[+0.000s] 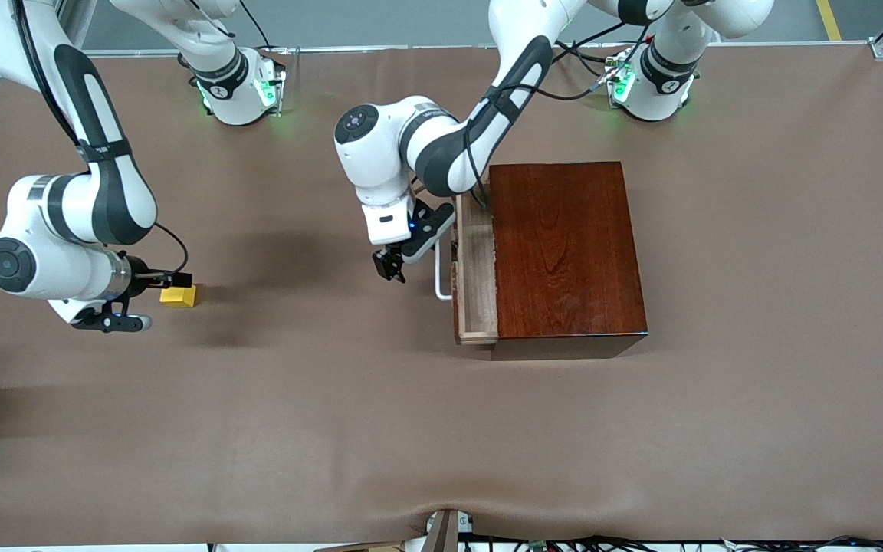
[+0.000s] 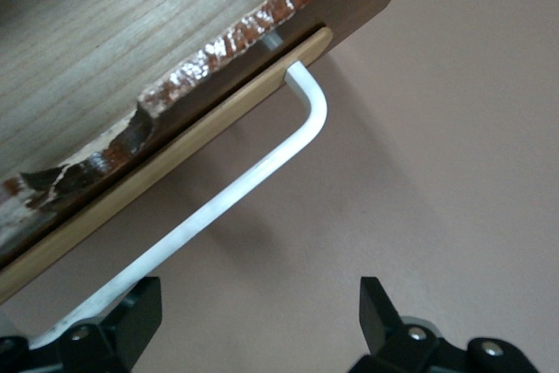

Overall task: Open drawer, take yellow block, close drawer
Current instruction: 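Push the drawer shut with the left gripper while the right gripper withdraws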

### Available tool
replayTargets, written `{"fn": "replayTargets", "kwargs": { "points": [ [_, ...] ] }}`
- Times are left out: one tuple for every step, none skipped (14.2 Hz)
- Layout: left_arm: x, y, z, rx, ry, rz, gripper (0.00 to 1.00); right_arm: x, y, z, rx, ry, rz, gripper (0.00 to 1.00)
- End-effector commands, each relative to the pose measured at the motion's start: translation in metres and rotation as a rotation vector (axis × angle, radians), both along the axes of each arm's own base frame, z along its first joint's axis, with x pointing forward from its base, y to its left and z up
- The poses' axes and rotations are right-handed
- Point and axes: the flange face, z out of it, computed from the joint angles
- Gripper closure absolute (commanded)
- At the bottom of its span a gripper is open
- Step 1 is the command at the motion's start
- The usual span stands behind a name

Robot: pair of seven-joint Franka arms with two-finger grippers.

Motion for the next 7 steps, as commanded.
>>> {"fn": "replayTargets", "kwargs": {
  "points": [
    [0.016, 0.023, 0.005, 0.071, 0.020, -0.005, 0.00, 0.025, 0.019, 0.052, -0.006, -0.025, 0.029, 0.00],
    [0.019, 0.029, 0.004, 0.088, 0.031, 0.002, 0.00, 0.036, 0.029, 0.088, 0.001, -0.006, 0.048, 0.00],
    [0.021, 0.033, 0.003, 0.101, 0.042, 0.007, 0.00, 0.046, 0.034, 0.112, 0.008, 0.031, 0.057, 0.00],
    [0.023, 0.036, 0.002, 0.114, 0.052, 0.009, 0.00, 0.054, 0.035, 0.133, 0.013, 0.062, 0.061, 0.00],
    [0.023, 0.038, 0.001, 0.123, 0.061, 0.004, 0.00, 0.057, 0.039, 0.150, 0.014, 0.077, 0.068, 0.00],
    [0.026, 0.041, 0.000, 0.129, 0.065, 0.007, 0.00, 0.058, 0.044, 0.161, 0.018, 0.075, 0.078, 0.00],
    [0.026, 0.042, 0.000, 0.130, 0.066, 0.009, 0.00, 0.056, 0.050, 0.167, 0.019, 0.075, 0.086, 0.00]
  ]
}}
